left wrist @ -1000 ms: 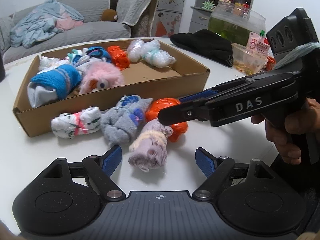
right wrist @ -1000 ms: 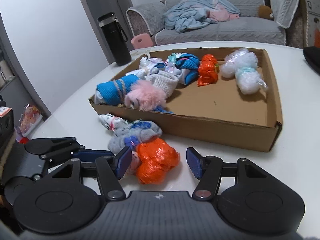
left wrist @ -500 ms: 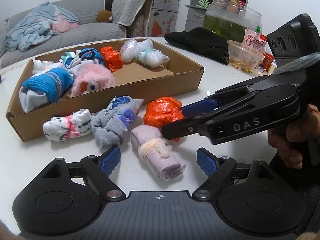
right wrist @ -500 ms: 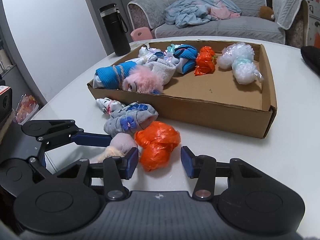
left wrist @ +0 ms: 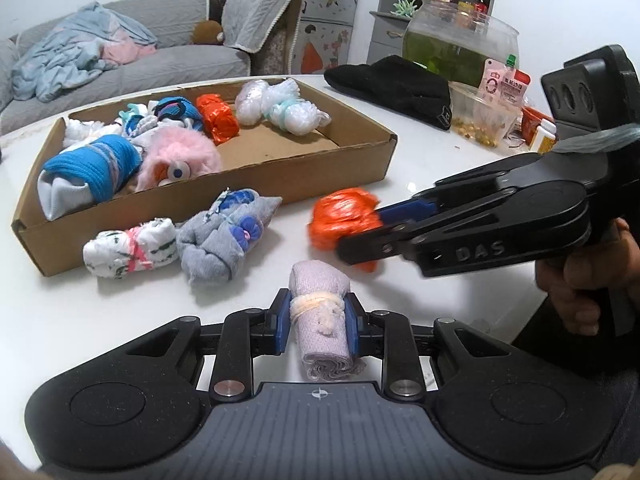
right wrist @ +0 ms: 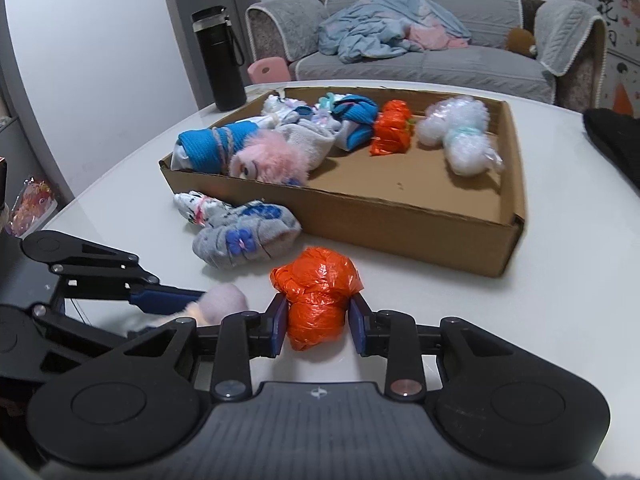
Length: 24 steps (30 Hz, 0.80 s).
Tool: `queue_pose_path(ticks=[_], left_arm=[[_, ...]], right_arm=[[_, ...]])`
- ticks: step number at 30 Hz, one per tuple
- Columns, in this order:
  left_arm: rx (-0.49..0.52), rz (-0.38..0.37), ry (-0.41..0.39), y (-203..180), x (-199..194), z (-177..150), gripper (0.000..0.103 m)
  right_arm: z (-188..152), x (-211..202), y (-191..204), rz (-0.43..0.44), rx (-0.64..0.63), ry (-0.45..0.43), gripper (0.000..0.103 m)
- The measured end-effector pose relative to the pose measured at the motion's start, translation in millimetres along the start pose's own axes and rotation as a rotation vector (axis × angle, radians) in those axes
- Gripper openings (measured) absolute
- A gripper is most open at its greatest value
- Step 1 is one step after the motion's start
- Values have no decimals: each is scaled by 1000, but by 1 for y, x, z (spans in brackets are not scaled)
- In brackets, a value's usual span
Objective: Organize objects
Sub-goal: 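Grasp the lavender towel roll with left gripper while right grasps orange plastic bundle, then carry both held bundles into the tray and open both grippers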
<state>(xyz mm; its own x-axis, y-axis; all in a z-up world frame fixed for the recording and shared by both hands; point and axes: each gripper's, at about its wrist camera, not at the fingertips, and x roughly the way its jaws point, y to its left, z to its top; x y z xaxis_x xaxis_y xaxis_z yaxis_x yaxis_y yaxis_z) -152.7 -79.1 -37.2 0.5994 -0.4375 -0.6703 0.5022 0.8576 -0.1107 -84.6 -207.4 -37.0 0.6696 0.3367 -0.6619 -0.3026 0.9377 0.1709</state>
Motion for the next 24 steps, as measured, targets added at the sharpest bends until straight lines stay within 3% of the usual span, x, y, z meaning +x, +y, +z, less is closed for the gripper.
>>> queue_pose_path(ticks=[9,17,24], left_arm=[[-2,-6,-37,0,-29,13,32],[13,51,-136,13,-50,67,32],[21,88,-165,28,-37,114,32]], right_arm=[[-2,-39,-34,-62,65,-45,29],[33,-70,-51,-116,47,-141,29],[69,-63,-51,-123,-10,-165,29]])
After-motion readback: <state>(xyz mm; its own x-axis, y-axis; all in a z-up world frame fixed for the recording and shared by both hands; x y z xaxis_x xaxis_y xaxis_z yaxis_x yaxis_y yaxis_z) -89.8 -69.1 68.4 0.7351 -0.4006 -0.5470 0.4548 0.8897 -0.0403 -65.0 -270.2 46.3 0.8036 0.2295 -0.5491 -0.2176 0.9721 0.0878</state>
